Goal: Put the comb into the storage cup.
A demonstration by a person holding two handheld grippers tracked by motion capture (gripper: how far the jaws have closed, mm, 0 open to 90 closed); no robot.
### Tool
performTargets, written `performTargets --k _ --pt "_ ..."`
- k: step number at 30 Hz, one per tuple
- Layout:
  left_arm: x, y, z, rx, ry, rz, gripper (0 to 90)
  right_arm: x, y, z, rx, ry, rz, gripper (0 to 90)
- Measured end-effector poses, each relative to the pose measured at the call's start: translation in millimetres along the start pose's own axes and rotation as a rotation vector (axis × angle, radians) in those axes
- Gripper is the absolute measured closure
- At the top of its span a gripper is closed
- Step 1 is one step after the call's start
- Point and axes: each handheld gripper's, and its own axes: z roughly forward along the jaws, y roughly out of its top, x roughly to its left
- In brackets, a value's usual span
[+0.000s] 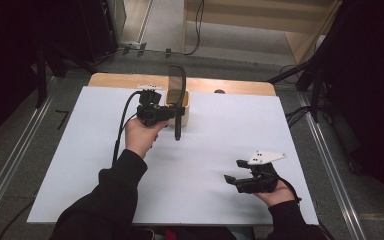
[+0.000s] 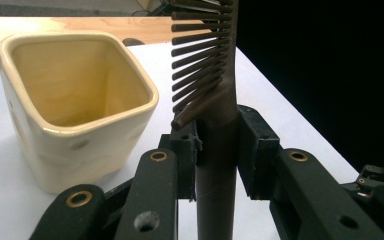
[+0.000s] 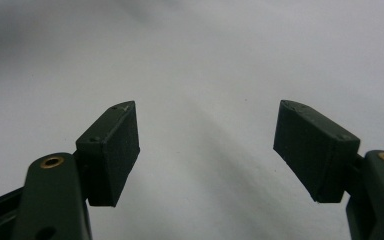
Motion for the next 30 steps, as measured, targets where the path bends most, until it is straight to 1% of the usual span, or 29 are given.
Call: performTargets --k 1,5,8,10,11,13,15,17,20,24,28,29,30 --pt "-0.3 1.3 0.8 0.003 0.004 0.01 72.5 0.0 0.0 -0.2 0.001 0.0 0.002 24.5" --pt "-3.4 7.8 0.8 -0.004 -0.004 0.025 72.5 -0.1 -0.4 -0.5 0.003 0.003 0.001 24.5" --pt "-6.7 11.2 -0.8 -0.006 -0.003 0.052 72.4 0.2 -0.9 -0.9 0.007 -0.001 0.003 24.5" --pt "-6.5 14.5 -1.7 -0.01 -0.009 0.056 72.5 -0.1 -1.6 -1.7 0.008 -0.008 0.002 24.5" --pt "-6.3 16.4 -1.8 -0.016 -0.003 0.057 72.4 -0.3 -1.9 -2.1 0.006 -0.008 0.004 24.5" --pt "-4.5 20.6 -2.6 -0.022 -0.003 0.06 72.4 -0.5 -2.2 -3.1 0.006 -0.01 0.007 24.5" --pt "-1.5 24.2 -3.4 -0.037 -0.005 0.05 72.4 -0.3 -2.6 -3.9 0.006 -0.011 0.008 24.5" --pt "1.0 27.0 -3.8 -0.043 -0.001 0.049 72.4 -0.5 -2.9 -4.5 0.003 -0.011 0.008 24.5" --pt "3.9 30.3 -3.6 -0.049 0.016 0.052 72.4 -0.8 -3.6 -5.7 -0.001 -0.015 0.013 24.5" --pt "9.8 35.4 -5.7 -0.068 0.018 0.046 72.5 -1.0 -4.5 -7.7 -0.003 -0.018 0.017 24.5" --pt "15.0 40.1 -6.0 -0.08 0.036 0.04 72.4 -0.1 -4.7 -9.1 -0.007 -0.022 0.015 24.5" --pt "15.8 41.0 -6.0 -0.085 0.044 0.044 72.4 -0.1 -4.8 -9.3 -0.007 -0.023 0.014 24.5" --pt "16.5 41.9 -5.8 -0.087 0.044 0.043 72.4 -0.1 -4.9 -9.4 -0.008 -0.023 0.014 24.5"
